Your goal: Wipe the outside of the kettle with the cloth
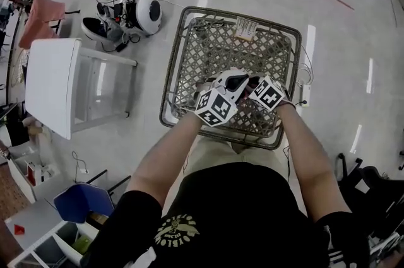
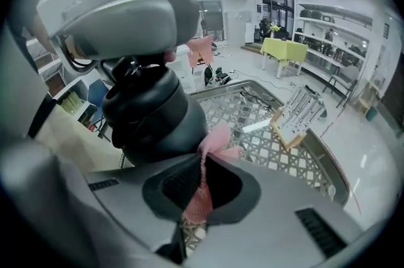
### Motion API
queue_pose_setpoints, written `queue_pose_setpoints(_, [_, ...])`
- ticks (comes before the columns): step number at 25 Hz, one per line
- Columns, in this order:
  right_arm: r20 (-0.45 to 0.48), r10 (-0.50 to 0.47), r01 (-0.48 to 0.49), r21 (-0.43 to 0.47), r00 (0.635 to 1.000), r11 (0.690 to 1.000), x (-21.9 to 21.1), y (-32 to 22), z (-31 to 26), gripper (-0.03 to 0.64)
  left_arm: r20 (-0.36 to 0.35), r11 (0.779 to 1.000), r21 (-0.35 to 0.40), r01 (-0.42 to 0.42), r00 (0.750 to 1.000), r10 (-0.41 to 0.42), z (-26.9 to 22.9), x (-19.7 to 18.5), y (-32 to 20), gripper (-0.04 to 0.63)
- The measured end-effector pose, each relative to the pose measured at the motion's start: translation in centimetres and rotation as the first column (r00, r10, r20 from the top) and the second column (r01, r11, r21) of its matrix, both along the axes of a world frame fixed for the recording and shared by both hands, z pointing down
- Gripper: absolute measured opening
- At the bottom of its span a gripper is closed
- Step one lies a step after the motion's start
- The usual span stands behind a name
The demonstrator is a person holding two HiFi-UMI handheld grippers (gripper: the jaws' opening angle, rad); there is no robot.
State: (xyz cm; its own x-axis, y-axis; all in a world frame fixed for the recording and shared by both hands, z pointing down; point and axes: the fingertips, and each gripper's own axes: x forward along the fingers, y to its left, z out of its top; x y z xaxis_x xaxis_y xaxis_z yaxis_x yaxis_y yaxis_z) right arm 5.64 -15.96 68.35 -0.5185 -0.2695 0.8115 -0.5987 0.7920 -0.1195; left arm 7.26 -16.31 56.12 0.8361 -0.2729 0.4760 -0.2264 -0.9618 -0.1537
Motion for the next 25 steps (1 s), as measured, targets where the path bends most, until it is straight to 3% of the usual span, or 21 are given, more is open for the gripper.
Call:
queue_pose_setpoints(14, [0.036,0.136,-0.130,-0.132,0.990,0.983,-1.7,7.2,4.2,0.021,0.032,1.000,0.015,0.007,0.999,-0.007,0.5,-0.2,-0.1,0.008])
queue_pose_setpoints(21, [0.123,0.197,-0.178,-0.150,0.973,0.972,-6.3,10.3,2.6,0.021,0.035,1.000,0.016,-0.001,0.999,0.001,0.5,-0.2,0.0,0.009])
queue_pose_setpoints(25, [0.212,0.260,-0.229,-0.159,0.942,0.960,-9.2,10.6,0.9,0.021,0.041,1.000,0.020,-0.006,0.999,0.005,0.5,-0.1,0.0,0.008])
